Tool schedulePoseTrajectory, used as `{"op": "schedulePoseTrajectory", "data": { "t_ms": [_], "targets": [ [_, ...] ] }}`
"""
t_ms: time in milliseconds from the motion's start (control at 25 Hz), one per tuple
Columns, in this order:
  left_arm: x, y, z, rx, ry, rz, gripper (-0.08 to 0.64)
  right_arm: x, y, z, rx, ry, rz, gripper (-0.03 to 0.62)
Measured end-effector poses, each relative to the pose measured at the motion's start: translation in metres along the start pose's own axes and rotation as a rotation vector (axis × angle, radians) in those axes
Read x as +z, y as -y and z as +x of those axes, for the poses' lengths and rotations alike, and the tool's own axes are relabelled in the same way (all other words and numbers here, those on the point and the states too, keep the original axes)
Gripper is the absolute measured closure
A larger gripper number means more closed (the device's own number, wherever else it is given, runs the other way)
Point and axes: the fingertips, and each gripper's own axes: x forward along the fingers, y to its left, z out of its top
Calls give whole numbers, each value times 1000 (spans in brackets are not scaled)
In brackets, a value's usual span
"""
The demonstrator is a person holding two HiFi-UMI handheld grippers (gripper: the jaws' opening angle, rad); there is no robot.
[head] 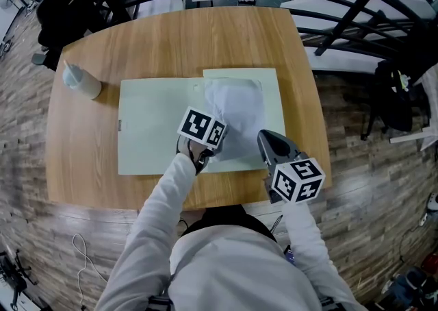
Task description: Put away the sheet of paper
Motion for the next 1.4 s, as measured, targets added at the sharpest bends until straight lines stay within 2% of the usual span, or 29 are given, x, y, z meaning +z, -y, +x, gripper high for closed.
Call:
{"op": "schedulePoseTrajectory", "data": {
  "t_ms": [120, 480, 600, 640, 720, 880, 1080, 1400],
  "targets": [
    [1, -1, -1, -2, 10, -14, 545, 1, 0, 0, 1, 0, 1, 565],
    [2, -8, -18, -21, 130, -126, 540, 1, 1, 0, 9, -1, -2, 565],
    [-1, -9, -27, -37, 145, -140, 504, 3, -1, 1, 11, 1, -5, 565],
    [-2, -10, -29, -39, 149, -141, 470, 3, -2, 1, 11, 2, -6, 565],
    [-3, -11, -35, -31, 166, -137, 438, 3, -3, 0, 14, 4, -10, 565],
    [0, -12, -52, 1, 239, -126, 440, 5, -5, -1, 14, 10, -21, 565],
    [3, -11, -76, 71, 327, -109, 493, 7, -11, -4, 10, 18, -33, 565],
    [9, 1, -106, 171, 446, -16, 532, 9, -22, -14, 0, 42, -53, 565]
  ]
}}
